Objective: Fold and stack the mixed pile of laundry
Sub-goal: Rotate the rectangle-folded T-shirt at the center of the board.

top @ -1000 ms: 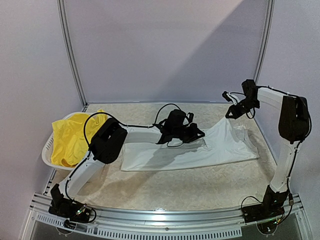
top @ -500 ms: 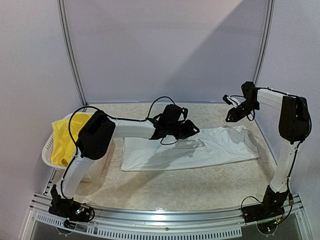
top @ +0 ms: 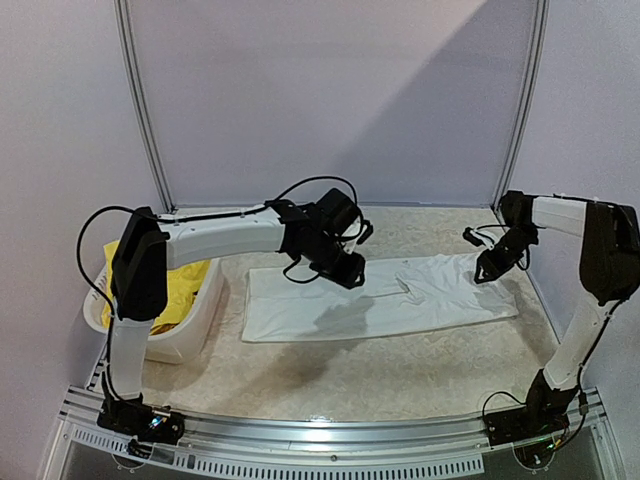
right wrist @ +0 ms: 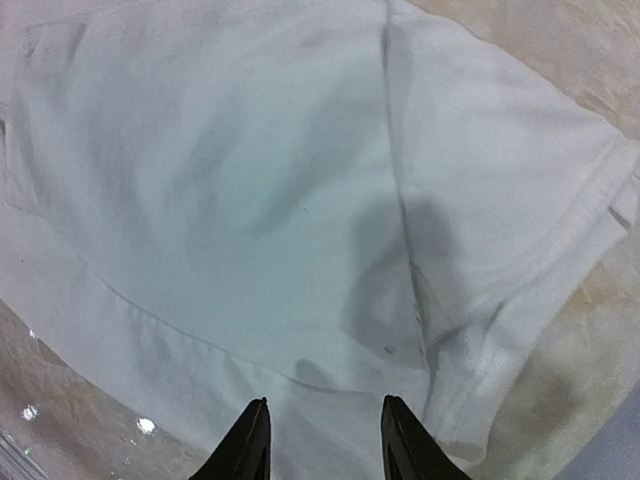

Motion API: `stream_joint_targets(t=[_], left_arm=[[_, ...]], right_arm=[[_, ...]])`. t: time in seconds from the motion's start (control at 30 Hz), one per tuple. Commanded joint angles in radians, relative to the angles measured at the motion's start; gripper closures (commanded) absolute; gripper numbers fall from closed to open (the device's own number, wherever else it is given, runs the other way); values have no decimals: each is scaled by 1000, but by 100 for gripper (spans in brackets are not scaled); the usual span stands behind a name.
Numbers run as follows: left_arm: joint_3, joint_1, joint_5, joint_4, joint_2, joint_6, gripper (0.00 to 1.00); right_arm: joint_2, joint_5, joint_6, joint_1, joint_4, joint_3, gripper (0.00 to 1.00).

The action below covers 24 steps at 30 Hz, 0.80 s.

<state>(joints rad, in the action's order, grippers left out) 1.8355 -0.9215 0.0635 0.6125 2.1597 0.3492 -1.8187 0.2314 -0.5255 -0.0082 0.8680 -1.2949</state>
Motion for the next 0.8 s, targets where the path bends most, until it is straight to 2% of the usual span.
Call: stream_joint_targets(t=[0.0, 0.1, 0.17, 0.4, 0.57, 0.77], left_arm=[[-82, -44, -59, 323, -78, -263, 61], [-150, -61, -116, 367, -111, -345, 59], [-176, -65, -117, 383, -120, -408, 58], [-205, -64, -99, 428, -104, -491, 57], [-235, -63, -71, 455, -92, -530, 57], [-266, -62, -71, 436, -76, -548, 57]], right_arm=[[100, -42, -40, -68, 57, 52, 61], [147, -53, -53, -108, 79, 93, 59], [168, -62, -68, -130, 99, 116, 58], [217, -109, -73, -186, 113, 210, 57], [186, -172, -51, -210, 63, 250, 57], [103, -177, -9, -241, 36, 226, 55]])
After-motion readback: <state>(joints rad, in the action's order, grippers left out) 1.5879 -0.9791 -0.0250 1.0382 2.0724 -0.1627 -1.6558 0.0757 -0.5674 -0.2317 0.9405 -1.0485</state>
